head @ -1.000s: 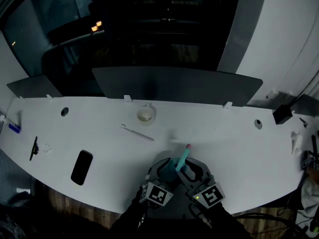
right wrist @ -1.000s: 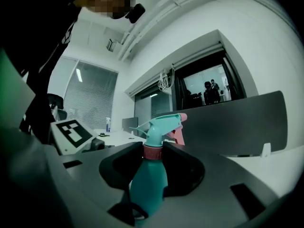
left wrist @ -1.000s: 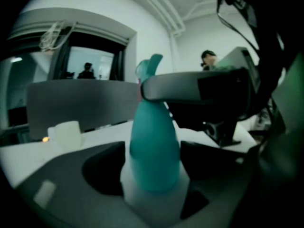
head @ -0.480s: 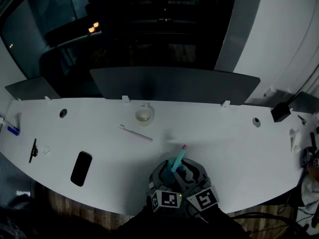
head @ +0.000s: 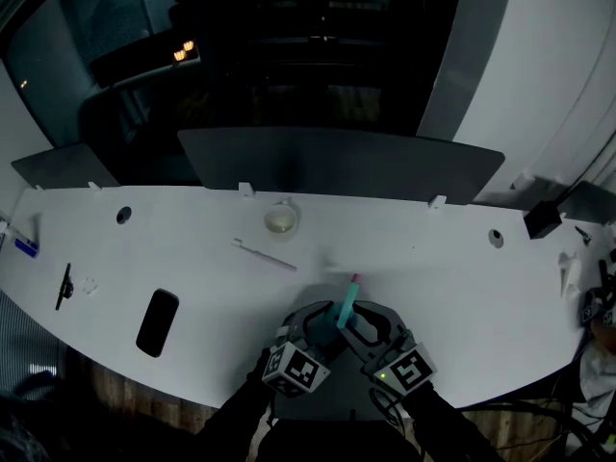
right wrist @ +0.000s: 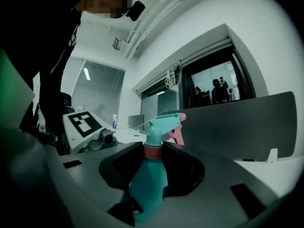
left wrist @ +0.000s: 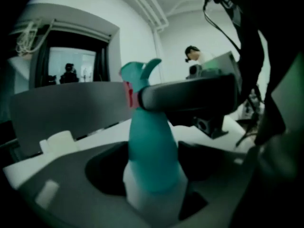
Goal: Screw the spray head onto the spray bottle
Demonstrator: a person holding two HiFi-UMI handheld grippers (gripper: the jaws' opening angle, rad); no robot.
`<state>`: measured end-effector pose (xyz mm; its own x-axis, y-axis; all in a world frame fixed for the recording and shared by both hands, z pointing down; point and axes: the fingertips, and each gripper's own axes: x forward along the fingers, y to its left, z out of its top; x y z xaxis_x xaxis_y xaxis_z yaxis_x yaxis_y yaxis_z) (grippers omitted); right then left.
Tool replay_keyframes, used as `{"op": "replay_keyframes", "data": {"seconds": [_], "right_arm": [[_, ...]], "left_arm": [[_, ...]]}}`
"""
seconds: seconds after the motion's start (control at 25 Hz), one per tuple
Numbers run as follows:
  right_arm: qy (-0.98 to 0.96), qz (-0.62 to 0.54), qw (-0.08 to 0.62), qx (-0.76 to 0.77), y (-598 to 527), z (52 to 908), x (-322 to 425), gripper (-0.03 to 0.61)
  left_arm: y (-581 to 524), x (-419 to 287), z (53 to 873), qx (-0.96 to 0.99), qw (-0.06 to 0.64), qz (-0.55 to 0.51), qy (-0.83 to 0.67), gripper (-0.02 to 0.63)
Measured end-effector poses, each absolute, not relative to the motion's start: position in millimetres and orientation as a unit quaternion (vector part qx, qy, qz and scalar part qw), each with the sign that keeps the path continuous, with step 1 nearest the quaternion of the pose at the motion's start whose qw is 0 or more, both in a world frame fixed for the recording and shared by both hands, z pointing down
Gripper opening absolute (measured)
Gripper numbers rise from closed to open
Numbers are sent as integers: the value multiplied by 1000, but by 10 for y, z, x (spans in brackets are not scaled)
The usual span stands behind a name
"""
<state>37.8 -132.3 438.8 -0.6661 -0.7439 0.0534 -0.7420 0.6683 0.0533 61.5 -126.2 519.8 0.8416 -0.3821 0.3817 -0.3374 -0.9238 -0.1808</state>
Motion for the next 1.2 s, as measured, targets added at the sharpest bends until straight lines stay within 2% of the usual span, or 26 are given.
{"op": "replay_keyframes", "data": {"seconds": [0.16,0.24,0.36,0.44,0.52,0.56,0.64,0.88,1.2], "right_arm": [[-888,-12,26,460,-1301,4398,367,135],[-889,-3,24,457,-1295,4406,361,135],[-905,10,27,425,-1271,4420,361,135],[-918,18,32,395,-1270,4422,350,135],[-926,20,33,376,-1285,4410,345,135],[-927,17,31,375,-1289,4403,350,135],[-920,8,25,391,-1279,4398,366,135],[-879,9,2,476,-1242,4414,399,135],[-881,-13,66,469,-1196,4379,399,144]], "left_arm": [[-1298,544,5167,-906,7,-196,376,330],[-1298,532,5167,-896,-8,-180,406,330],[-1270,516,5167,-939,5,-145,312,336],[-1283,526,5138,-964,23,-156,214,379],[-1264,589,5167,-972,34,-190,138,368],[-1248,621,5177,-972,34,-197,121,337],[-1233,643,5167,-972,27,-193,134,333],[-1253,600,5108,-943,5,-159,293,328],[-1235,605,5128,-938,8,-166,305,330]]}}
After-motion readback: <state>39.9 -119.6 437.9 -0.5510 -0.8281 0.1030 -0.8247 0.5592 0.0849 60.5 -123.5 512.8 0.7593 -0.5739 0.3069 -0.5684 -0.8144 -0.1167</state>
